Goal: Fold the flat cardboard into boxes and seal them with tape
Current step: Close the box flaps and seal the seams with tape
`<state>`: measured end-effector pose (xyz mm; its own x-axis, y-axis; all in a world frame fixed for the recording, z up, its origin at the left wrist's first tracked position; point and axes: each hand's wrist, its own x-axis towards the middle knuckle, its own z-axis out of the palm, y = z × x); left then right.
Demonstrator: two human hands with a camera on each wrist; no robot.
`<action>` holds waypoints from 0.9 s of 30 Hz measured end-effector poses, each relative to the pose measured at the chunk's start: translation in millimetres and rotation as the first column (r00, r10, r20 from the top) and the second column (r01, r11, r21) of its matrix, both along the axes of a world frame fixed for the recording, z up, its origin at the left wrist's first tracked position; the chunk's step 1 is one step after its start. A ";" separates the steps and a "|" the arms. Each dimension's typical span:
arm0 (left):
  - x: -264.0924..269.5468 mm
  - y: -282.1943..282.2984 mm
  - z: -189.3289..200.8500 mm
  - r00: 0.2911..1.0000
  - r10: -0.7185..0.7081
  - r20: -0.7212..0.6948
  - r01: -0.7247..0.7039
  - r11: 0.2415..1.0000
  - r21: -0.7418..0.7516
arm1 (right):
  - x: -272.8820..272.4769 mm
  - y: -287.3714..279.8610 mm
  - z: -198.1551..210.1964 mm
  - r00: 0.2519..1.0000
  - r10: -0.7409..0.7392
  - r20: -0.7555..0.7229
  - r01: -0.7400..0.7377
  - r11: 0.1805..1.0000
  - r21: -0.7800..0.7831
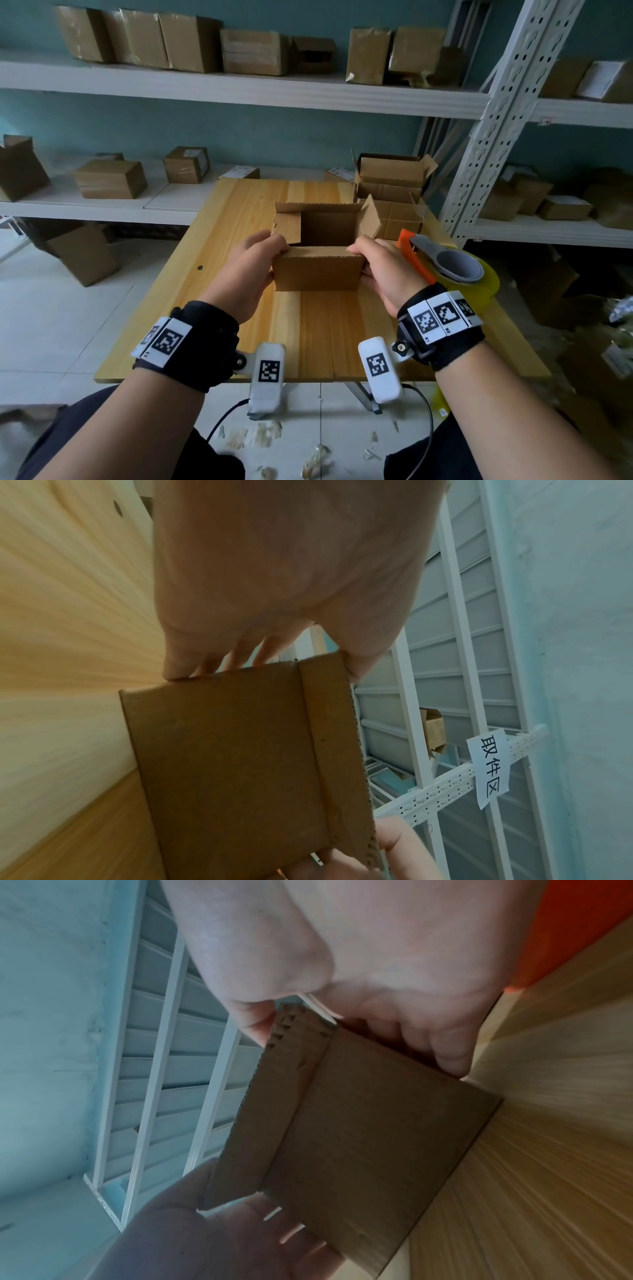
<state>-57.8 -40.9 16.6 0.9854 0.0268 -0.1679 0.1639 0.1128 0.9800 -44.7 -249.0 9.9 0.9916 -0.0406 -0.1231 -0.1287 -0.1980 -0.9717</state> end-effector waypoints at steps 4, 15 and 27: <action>1.7 2.6 3.1 0.999 0.038 -0.025 -0.037 0.998 0.046 | -4.3 2.4 2.2 1.000 0.007 0.003 -0.007 0.998 -0.066; 1.8 6.1 2.9 0.982 0.067 0.179 -0.121 0.942 0.314 | -10.8 3.4 9.4 0.998 0.001 0.058 0.011 0.980 -0.197; 6.8 4.1 -2.6 0.957 0.071 0.281 -0.227 0.788 0.572 | -18.9 4.2 13.2 0.989 0.024 0.148 0.032 0.931 -0.365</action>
<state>-50.9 -36.8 14.0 0.9674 0.1937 0.1630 -0.0460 -0.4987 0.8655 -63.6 -244.8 23.1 0.9971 -0.0589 0.0481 0.0085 -0.5421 -0.8403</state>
